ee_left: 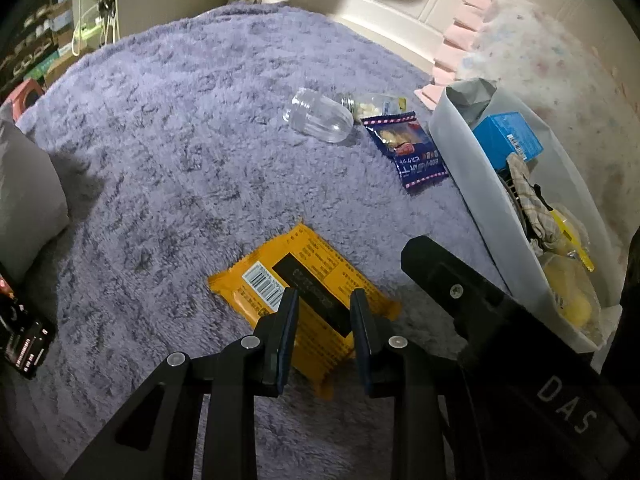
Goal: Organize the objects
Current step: 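Position the right gripper over the orange packet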
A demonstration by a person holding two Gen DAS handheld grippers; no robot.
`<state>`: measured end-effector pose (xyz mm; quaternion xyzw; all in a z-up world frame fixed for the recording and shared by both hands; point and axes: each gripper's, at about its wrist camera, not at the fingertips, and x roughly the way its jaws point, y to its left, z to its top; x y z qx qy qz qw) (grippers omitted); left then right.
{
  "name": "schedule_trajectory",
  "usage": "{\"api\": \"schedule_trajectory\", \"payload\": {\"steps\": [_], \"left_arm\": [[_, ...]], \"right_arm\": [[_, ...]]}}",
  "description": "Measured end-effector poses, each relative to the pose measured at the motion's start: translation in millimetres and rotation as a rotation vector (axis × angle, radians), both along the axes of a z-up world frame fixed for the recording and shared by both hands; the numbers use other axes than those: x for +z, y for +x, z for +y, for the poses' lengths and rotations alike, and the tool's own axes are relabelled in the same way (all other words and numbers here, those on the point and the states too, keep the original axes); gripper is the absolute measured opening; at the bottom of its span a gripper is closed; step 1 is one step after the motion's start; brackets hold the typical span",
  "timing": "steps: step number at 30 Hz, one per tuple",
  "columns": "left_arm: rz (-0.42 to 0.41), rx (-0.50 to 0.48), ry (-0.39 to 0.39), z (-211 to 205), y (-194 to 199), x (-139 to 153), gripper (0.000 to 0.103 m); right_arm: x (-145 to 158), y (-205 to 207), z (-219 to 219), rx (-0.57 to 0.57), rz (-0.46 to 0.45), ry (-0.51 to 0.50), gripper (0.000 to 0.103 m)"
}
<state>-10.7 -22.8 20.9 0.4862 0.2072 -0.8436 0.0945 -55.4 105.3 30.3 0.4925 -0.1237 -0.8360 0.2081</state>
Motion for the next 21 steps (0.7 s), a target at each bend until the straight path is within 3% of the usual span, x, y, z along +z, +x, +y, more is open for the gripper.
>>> {"api": "schedule_trajectory", "payload": {"steps": [13,21], "left_arm": [[-0.021,0.000,-0.015,0.8,-1.4,0.2,0.025],[-0.049,-0.050,-0.002,7.3,-5.8,-5.8,0.025]], "right_arm": [[-1.4,0.0,-1.8,-0.001,-0.026,0.013,0.075],[-0.6,2.6,-6.1,0.014,-0.011,0.032,0.075]]}}
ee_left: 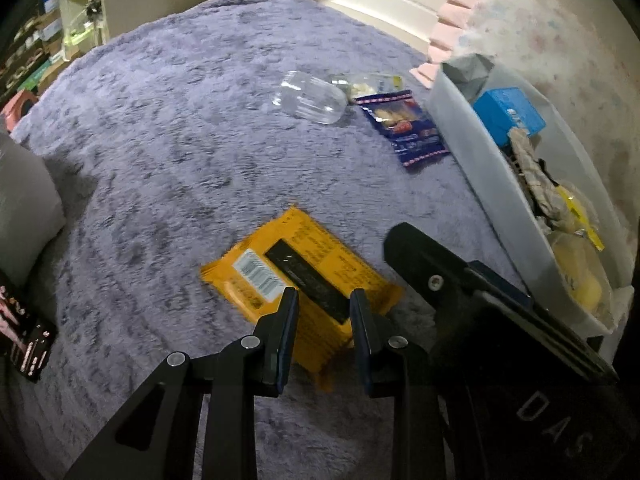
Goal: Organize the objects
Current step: 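Position the right gripper over the orange packet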
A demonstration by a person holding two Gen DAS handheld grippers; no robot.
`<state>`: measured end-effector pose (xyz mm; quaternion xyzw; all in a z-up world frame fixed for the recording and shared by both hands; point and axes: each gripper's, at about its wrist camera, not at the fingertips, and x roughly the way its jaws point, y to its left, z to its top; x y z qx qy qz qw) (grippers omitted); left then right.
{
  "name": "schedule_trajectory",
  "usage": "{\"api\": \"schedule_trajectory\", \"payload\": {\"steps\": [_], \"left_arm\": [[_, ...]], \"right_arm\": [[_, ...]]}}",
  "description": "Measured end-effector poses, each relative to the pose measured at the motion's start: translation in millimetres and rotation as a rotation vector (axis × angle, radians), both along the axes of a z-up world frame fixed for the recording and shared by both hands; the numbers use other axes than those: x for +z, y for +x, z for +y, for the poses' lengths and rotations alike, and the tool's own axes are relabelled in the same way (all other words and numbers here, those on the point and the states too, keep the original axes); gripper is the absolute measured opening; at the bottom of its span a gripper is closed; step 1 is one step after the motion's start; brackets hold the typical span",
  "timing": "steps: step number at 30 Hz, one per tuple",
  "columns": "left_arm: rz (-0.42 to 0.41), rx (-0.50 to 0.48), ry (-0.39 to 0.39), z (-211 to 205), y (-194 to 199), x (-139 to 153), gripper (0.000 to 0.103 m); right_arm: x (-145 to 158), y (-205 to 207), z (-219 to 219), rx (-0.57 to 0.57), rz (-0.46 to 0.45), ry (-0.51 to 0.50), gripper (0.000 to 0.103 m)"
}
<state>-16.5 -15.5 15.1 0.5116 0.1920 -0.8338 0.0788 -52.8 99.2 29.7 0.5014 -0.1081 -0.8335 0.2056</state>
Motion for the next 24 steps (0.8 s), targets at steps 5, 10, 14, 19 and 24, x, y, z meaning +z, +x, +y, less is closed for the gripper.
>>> {"api": "schedule_trajectory", "payload": {"steps": [5,10,14,19,24], "left_arm": [[0.047,-0.011,0.041,1,0,1,0.025],[0.093,-0.007,0.050,3,0,6,0.025],[0.056,0.010,0.042,1,-2,4,0.025],[0.049,0.001,0.034,2,-2,5,0.025],[0.039,0.000,0.029,2,-2,3,0.025]], "right_arm": [[7,3,3,-0.025,0.043,0.009,0.075],[23,11,7,-0.065,0.158,0.033,0.075],[24,11,5,-0.052,0.168,0.035,0.075],[23,10,6,-0.043,0.162,0.025,0.075],[22,10,5,-0.040,0.151,0.026,0.075]]}}
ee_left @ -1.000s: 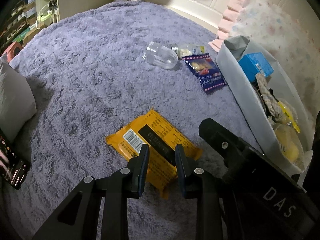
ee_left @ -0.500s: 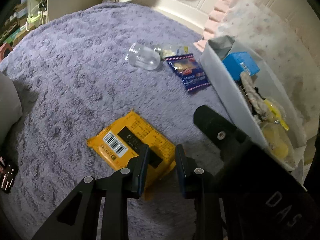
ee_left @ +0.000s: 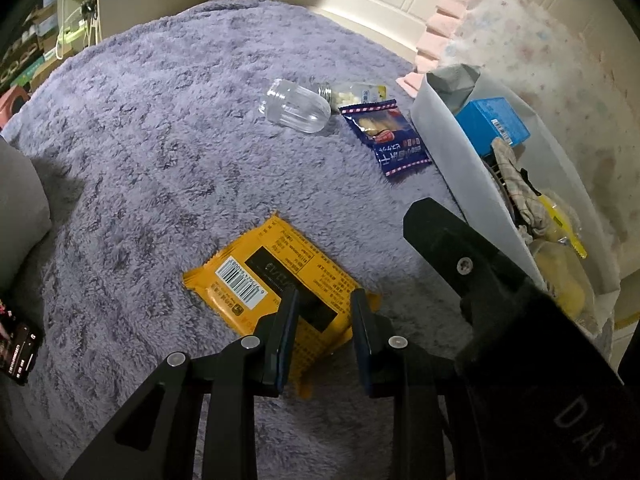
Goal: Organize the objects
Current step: 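Position the right gripper over the orange packet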
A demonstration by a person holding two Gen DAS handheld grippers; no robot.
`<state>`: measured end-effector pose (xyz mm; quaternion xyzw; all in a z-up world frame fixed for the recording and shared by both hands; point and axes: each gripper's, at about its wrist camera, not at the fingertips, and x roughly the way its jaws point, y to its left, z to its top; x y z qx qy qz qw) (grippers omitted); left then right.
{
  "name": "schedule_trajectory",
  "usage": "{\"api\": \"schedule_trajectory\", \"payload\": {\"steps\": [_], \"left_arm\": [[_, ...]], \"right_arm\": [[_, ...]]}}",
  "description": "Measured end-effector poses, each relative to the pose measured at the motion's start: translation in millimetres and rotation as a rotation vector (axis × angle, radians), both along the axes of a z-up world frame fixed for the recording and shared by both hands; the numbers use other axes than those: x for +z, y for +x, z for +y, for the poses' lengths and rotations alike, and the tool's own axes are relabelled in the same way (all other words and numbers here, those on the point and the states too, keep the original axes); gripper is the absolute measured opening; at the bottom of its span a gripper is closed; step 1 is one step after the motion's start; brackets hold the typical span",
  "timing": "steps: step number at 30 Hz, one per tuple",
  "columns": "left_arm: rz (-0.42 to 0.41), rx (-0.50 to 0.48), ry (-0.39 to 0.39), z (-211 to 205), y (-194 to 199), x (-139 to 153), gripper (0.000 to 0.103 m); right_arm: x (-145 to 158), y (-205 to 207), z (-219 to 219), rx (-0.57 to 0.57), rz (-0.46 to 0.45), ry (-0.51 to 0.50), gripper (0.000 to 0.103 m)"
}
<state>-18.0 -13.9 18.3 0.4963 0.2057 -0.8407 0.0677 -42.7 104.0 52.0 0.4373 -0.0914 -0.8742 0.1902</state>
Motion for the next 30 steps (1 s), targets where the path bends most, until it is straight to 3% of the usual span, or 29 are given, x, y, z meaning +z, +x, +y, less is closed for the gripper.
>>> {"api": "schedule_trajectory", "payload": {"steps": [30], "left_arm": [[-0.024,-0.020,-0.019,6.1,-0.7,-4.6,0.025]], "right_arm": [[-7.3,-1.6,0.1,0.012,-0.050,0.005,0.075]]}}
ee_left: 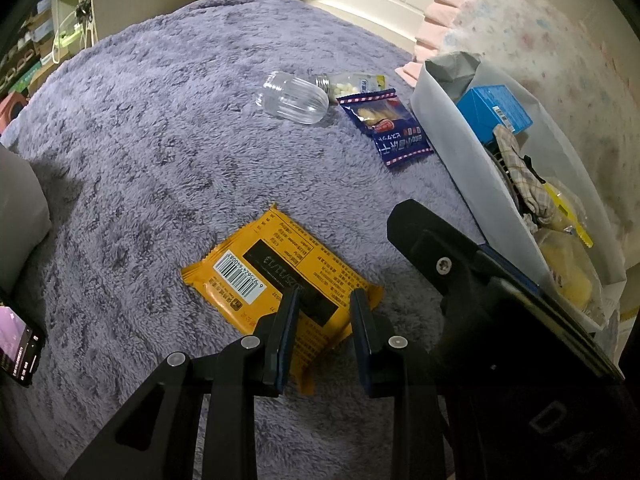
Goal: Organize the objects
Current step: 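Position the right gripper over the orange packet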
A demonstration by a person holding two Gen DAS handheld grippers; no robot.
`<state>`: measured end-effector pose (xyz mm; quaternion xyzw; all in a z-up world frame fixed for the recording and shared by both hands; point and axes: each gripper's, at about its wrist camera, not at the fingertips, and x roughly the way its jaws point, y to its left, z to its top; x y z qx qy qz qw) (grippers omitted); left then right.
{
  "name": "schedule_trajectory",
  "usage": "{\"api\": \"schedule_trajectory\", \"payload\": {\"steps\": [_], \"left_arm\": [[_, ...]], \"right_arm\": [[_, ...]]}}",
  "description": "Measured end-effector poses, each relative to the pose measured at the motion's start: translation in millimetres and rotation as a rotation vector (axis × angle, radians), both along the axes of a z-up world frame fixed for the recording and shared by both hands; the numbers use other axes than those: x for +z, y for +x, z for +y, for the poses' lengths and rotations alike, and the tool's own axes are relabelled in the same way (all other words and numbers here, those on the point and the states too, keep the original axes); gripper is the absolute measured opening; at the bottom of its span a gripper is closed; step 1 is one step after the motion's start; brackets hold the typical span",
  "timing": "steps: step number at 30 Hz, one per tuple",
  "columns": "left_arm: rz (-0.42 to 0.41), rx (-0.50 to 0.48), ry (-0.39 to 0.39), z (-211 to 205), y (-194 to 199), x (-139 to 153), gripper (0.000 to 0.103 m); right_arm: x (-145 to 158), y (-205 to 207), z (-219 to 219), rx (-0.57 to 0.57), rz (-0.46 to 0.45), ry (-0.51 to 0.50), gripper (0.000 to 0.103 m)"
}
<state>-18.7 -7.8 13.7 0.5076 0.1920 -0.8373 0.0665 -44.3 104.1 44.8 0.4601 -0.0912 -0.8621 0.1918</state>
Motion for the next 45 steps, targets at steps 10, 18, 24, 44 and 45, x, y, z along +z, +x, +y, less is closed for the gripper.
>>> {"api": "schedule_trajectory", "payload": {"steps": [10,18,24,44,45], "left_arm": [[-0.004,-0.009,-0.011,2,-1,0,0.025],[-0.006,-0.013,-0.020,1,0,0,0.025],[-0.006,-0.015,-0.025,3,0,0,0.025],[0.049,-0.150,-0.189,9,6,18,0.025],[0.050,-0.145,-0.199,3,9,21,0.025]], "right_arm": [[-2,0,0,0.003,-0.010,0.005,0.075],[-3,0,0,0.007,-0.020,0.007,0.075],[-4,0,0,0.012,-0.025,0.005,0.075],[4,6,-15,0.196,0.064,0.106,0.075],[5,6,-15,0.209,0.056,0.096,0.075]]}}
